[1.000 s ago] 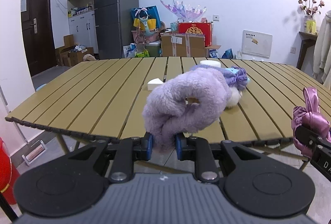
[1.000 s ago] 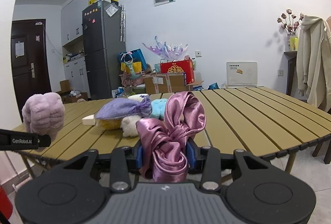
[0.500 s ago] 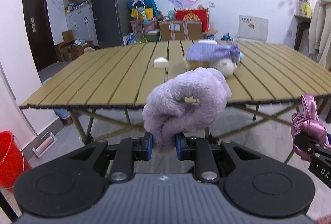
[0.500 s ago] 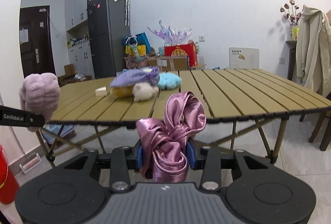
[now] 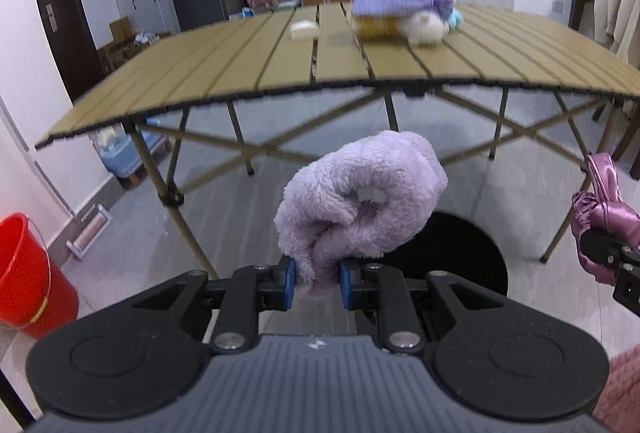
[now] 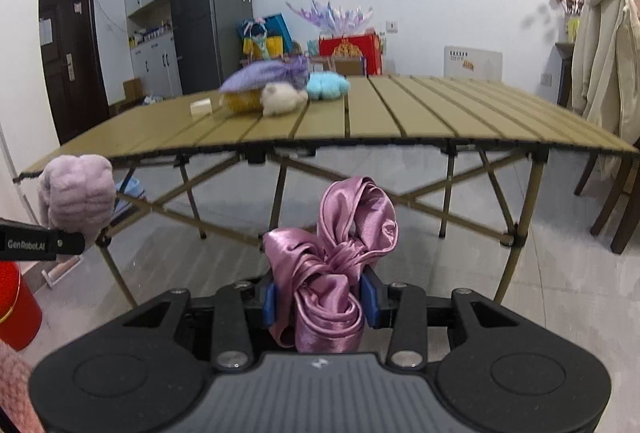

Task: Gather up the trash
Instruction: 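Lift the sock with the left tool while the right tool lifts the scrunchie toward the bin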

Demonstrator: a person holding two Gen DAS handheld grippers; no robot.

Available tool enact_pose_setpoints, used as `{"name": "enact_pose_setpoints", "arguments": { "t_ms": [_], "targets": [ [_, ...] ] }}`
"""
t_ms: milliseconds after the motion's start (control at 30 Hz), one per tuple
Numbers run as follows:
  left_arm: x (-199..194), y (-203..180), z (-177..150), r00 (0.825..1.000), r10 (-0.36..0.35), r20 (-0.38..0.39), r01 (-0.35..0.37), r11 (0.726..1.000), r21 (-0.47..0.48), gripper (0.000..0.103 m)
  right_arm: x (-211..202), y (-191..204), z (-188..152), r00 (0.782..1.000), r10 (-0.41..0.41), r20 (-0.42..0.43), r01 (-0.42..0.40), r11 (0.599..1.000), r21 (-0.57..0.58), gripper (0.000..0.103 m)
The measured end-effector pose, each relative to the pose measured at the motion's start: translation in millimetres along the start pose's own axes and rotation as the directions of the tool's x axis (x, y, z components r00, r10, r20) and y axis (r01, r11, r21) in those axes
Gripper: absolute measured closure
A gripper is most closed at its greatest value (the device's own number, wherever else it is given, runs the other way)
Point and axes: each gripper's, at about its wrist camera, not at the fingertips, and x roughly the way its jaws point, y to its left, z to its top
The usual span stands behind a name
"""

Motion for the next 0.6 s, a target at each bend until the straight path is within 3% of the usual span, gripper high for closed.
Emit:
{"name": "enact_pose_setpoints", "arguments": {
  "t_ms": [267, 600],
  "targets": [
    [17.7, -2.0, -31.5, 0.995, -0.009, -0.104, 0.009, 1.0, 0.001, 0.082, 5.6, 1.3, -20.5, 0.995, -0.022, -0.092, 0.02, 1.0, -0.017, 0.064],
    [52.8, 1.5, -62.0, 0.97, -0.024, -0.242, 0.019, 1.0, -0.024, 0.082, 24.7, -9.2, -40.6, 0.984, -0.026, -0.177, 0.024, 1.0, -0.011, 0.064]
  ]
}}
